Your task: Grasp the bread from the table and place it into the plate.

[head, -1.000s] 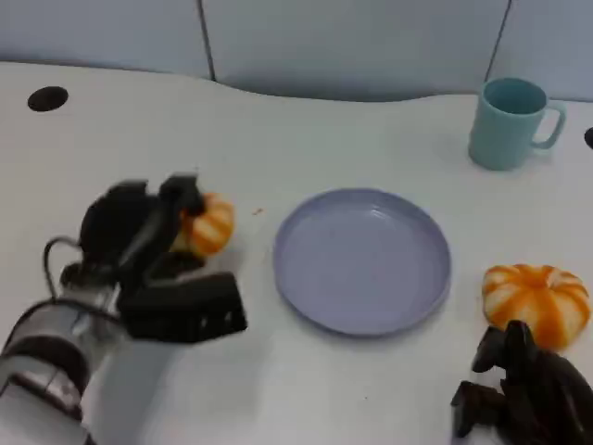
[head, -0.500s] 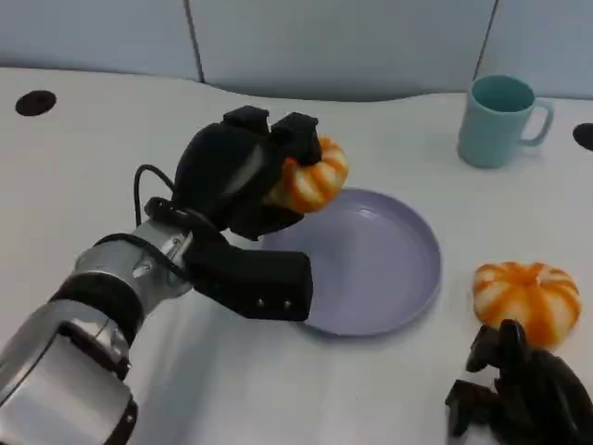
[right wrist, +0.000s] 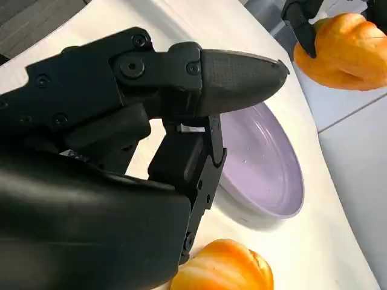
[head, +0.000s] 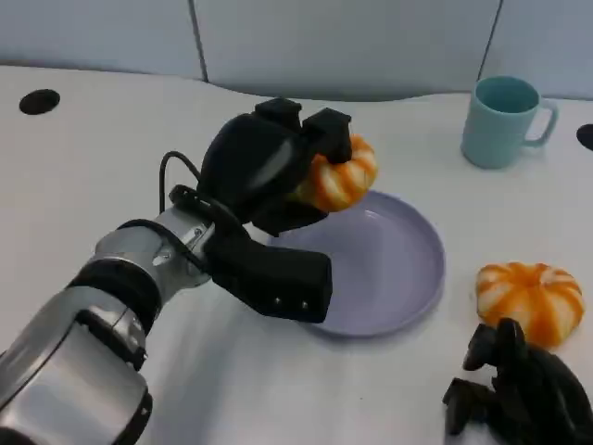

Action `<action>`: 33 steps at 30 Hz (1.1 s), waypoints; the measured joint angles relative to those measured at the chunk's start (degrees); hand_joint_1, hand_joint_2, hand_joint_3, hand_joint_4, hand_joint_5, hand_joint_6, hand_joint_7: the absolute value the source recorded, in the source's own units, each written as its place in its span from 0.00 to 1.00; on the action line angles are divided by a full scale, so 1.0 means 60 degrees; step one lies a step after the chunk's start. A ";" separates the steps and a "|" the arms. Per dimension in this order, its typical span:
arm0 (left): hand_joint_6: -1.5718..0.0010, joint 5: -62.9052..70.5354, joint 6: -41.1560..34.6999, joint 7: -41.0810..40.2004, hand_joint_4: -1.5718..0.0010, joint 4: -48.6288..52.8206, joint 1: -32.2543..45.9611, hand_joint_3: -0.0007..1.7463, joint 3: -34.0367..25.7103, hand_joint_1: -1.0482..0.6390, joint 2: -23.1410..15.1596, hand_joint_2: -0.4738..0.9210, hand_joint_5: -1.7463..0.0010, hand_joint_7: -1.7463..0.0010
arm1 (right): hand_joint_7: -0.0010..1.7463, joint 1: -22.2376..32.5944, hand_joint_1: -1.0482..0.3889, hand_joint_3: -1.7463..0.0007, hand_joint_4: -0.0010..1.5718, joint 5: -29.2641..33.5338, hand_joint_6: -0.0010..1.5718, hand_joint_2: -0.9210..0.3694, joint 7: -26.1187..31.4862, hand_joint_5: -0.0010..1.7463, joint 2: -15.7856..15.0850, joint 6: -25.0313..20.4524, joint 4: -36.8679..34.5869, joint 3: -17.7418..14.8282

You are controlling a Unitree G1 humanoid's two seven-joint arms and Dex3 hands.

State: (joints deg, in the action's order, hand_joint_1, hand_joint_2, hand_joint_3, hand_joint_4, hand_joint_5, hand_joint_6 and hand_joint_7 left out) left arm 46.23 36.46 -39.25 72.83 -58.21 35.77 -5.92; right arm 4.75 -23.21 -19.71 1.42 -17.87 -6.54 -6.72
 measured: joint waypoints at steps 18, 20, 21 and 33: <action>0.52 0.0156 -0.0064 0.0928 0.37 0.0217 -0.0205 0.60 0.0427 0.46 0.0543 0.77 0.00 0.00 | 0.74 -0.0087 0.41 0.74 0.81 -0.0020 0.71 0.00 0.0068 0.73 0.0070 -0.0103 -0.0018 0.0011; 0.52 0.0094 -0.0257 0.1536 0.37 0.0284 -0.0274 0.57 0.0430 0.45 0.0595 0.80 0.00 0.00 | 0.74 -0.0065 0.41 0.74 0.81 0.0002 0.71 0.00 0.0155 0.73 0.0081 -0.0105 0.0027 0.0049; 0.52 0.0080 -0.0419 0.1979 0.37 0.0357 -0.0298 0.57 0.0435 0.44 0.0632 0.80 0.00 0.00 | 0.74 -0.0034 0.41 0.74 0.81 0.0019 0.71 0.00 0.0221 0.73 0.0106 -0.0105 0.0078 0.0098; 0.58 0.0081 -0.0939 0.3342 0.41 0.0484 -0.0293 0.39 0.0506 0.43 0.0775 0.87 0.00 0.01 | 0.74 0.0086 0.42 0.73 0.82 0.0035 0.72 0.00 0.0356 0.73 0.0183 -0.0099 0.0242 0.0239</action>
State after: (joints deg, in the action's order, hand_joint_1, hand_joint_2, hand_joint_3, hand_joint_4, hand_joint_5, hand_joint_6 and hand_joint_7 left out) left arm 46.72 30.82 -19.20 75.74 -59.96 38.80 -1.27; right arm 5.27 -23.00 -17.57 2.52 -18.47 -5.09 -5.29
